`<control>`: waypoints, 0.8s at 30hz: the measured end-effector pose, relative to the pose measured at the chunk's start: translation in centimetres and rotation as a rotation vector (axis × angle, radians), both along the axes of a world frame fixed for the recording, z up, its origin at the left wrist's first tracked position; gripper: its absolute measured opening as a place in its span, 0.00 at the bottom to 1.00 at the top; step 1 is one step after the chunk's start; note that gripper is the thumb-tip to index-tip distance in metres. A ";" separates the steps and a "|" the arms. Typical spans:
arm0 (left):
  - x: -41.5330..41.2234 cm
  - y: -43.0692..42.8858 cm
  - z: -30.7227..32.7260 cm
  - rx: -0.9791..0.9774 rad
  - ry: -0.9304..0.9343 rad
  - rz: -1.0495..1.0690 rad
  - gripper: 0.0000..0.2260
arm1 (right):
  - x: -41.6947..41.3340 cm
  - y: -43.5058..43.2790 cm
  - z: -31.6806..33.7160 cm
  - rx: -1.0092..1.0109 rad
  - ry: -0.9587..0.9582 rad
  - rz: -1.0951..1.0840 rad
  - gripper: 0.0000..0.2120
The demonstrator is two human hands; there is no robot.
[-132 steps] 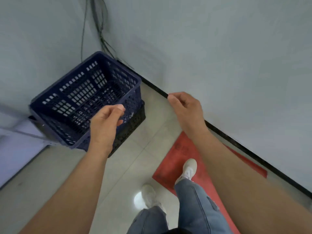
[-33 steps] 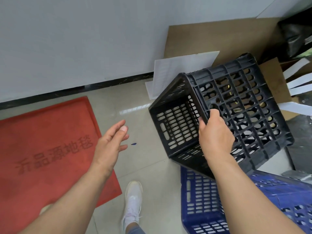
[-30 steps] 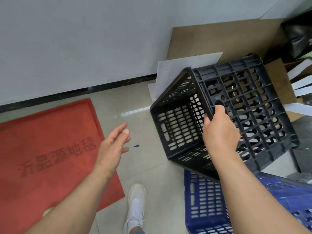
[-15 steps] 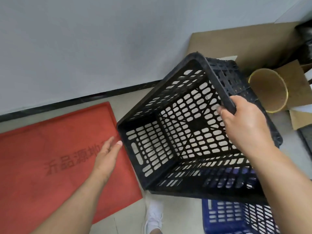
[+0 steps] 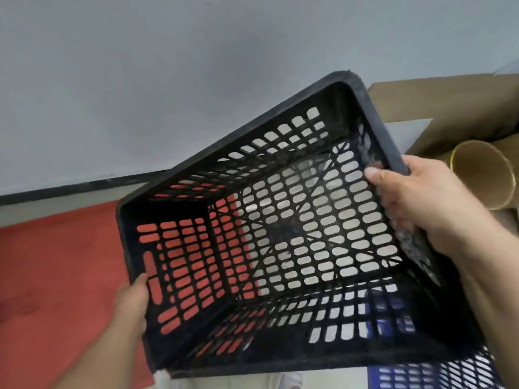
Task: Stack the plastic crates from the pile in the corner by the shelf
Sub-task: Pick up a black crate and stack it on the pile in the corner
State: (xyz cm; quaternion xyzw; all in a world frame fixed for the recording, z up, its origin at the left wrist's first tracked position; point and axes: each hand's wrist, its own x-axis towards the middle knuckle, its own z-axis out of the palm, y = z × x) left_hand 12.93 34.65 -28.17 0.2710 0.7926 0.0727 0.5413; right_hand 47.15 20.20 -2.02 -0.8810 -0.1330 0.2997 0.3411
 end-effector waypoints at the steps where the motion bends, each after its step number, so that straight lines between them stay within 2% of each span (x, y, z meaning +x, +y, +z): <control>1: -1.2 0.8 0.0 0.047 0.025 0.007 0.18 | -0.7 0.8 -0.3 -0.001 0.003 -0.001 0.07; 3: -4.4 2.7 -1.5 0.103 0.082 -0.013 0.17 | -2.4 2.1 -0.8 0.002 0.020 -0.003 0.08; 6: -7.7 5.6 -0.2 0.147 0.095 0.007 0.13 | -5.0 3.9 -1.9 0.015 0.051 -0.013 0.08; 12: -13.6 10.7 3.9 0.239 0.123 -0.041 0.24 | -9.9 7.4 -4.1 0.025 0.092 -0.031 0.09; 16: -16.5 12.6 6.2 0.349 0.184 -0.021 0.18 | -12.6 8.7 -7.6 0.006 0.134 0.002 0.07; 20: -19.7 13.6 6.4 0.421 0.224 0.008 0.20 | -14.5 9.2 -12.6 -0.045 0.157 -0.008 0.03; 24: -22.3 14.2 6.0 0.435 0.255 0.022 0.17 | -17.0 9.5 -16.9 -0.081 0.139 -0.005 0.06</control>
